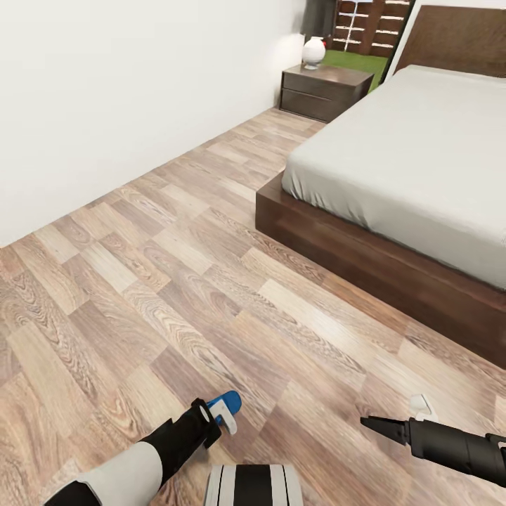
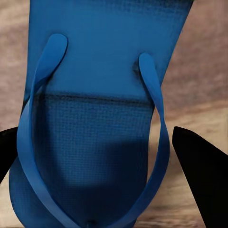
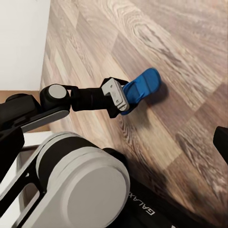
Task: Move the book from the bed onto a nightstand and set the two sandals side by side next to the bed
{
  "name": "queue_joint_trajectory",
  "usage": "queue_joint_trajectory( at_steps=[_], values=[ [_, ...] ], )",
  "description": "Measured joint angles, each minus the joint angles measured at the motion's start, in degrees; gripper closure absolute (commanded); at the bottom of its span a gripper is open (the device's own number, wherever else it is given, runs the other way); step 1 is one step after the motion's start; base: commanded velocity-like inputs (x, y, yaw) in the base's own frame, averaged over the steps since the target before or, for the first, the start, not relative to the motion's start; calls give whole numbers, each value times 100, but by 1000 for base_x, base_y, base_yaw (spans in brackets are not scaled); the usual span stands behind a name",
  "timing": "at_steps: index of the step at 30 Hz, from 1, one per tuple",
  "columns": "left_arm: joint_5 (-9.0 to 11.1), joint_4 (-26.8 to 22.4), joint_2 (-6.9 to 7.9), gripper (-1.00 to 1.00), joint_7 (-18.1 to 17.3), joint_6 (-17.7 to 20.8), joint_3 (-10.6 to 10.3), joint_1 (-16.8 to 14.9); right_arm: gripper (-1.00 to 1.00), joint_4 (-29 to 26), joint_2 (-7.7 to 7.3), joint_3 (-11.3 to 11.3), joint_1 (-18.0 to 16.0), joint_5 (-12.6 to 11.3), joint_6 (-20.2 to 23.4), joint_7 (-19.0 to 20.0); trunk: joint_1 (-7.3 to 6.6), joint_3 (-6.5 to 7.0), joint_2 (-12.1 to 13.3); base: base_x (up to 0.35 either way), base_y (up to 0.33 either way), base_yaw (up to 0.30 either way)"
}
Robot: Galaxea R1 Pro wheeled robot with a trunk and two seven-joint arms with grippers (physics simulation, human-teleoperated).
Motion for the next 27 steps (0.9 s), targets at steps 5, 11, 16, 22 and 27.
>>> queue_joint_trajectory(
  at_steps=[5, 11, 16, 22, 27],
  values=[
    [1, -2, -2, 100, 24, -38, 5, 0, -100, 2, -12, -7, 0, 0, 0, -4, -13, 111, 7, 0, 0, 0],
    [0, -2, 1, 100, 41, -59, 7, 0, -100, 7, -9, -9, 0, 3, 0, -11, -28, 244, 15, 0, 0, 0],
    [-1, -2, 6, 100, 45, -63, 8, -4, -100, 8, -10, -9, 0, 7, 0, -11, -41, 355, 21, 0, 0, 0],
    [-1, -4, 33, 100, 38, -69, 12, -70, -100, 9, -20, -17, 0, 5, 0, -11, -57, 488, 29, 0, 0, 0],
    [27, 3, 46, 100, 13, -66, 40, -185, -100, 9, -21, -17, 0, 8, 0, -11, -70, 599, 36, 0, 0, 0]
  ],
)
